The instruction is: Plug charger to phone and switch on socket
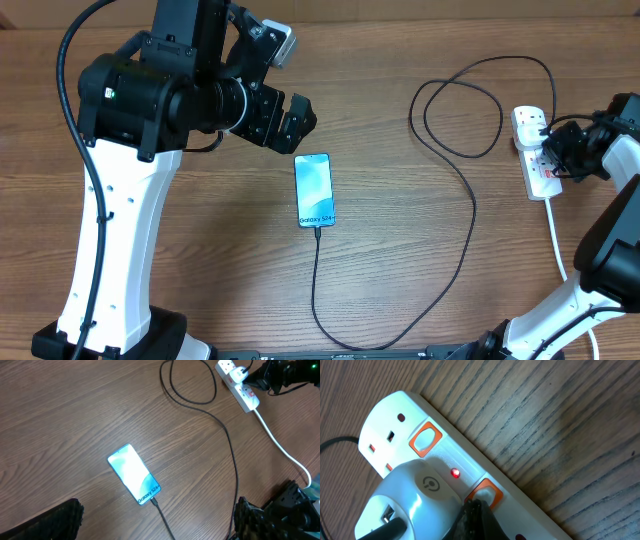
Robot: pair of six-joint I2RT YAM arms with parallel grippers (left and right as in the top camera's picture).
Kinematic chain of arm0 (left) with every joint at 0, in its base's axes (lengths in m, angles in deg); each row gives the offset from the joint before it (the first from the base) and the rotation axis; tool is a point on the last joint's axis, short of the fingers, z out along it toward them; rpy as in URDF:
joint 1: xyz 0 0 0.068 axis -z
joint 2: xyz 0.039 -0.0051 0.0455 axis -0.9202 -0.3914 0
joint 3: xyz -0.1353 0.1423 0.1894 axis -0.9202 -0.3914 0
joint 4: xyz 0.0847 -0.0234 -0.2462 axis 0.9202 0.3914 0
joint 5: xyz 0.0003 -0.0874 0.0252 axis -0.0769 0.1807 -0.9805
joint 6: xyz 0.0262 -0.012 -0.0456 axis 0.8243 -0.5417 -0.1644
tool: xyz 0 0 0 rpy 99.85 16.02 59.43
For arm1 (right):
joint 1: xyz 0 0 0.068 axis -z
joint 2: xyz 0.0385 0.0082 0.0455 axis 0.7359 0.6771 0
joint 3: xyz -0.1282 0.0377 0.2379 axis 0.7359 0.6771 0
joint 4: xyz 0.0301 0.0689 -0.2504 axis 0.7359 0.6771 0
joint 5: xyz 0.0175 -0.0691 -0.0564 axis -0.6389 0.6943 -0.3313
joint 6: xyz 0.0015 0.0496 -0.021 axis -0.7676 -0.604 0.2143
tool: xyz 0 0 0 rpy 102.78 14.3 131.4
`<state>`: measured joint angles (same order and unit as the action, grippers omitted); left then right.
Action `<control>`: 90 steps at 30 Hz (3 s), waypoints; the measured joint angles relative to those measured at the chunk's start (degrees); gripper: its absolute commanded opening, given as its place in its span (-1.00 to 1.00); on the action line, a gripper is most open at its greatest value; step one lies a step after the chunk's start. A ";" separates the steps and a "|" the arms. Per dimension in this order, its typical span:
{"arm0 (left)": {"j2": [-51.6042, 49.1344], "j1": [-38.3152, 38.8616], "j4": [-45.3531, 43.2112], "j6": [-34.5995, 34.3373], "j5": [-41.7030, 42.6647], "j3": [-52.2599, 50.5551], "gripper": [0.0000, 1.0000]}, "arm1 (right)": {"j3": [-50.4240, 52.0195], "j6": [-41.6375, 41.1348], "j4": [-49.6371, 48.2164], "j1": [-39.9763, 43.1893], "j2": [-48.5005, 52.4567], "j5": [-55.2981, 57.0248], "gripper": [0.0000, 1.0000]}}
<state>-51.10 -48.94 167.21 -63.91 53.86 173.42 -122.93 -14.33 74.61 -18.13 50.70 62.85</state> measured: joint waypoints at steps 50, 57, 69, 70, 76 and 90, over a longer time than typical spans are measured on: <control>-0.09 0.00 -0.02 0.00 0.00 0.00 0.99 | 1.16 8.41 22.91 -40.54 -43.19 -4.15 0.82; -0.09 0.02 -0.02 0.00 0.00 0.00 0.99 | 1.16 5.75 23.34 -45.42 -47.78 -4.09 1.00; -0.09 0.00 -0.02 0.00 0.00 0.00 0.99 | 1.16 -4.57 23.37 -45.42 -64.17 -5.68 1.00; -0.09 0.00 -0.02 0.00 0.00 0.00 0.99 | 1.16 -4.87 23.34 -45.42 -65.24 -5.90 1.00; -0.11 0.00 -0.02 0.00 0.00 0.00 0.99 | 1.16 -5.60 23.61 -45.42 -65.79 -6.29 1.00; -0.24 0.00 -0.02 0.00 0.00 0.00 0.99 | 11.08 14.12 19.69 -43.98 -69.46 5.16 1.00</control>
<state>-51.34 -48.94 167.18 -63.91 53.86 173.42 -111.85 -0.21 94.30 -62.10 -18.76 68.01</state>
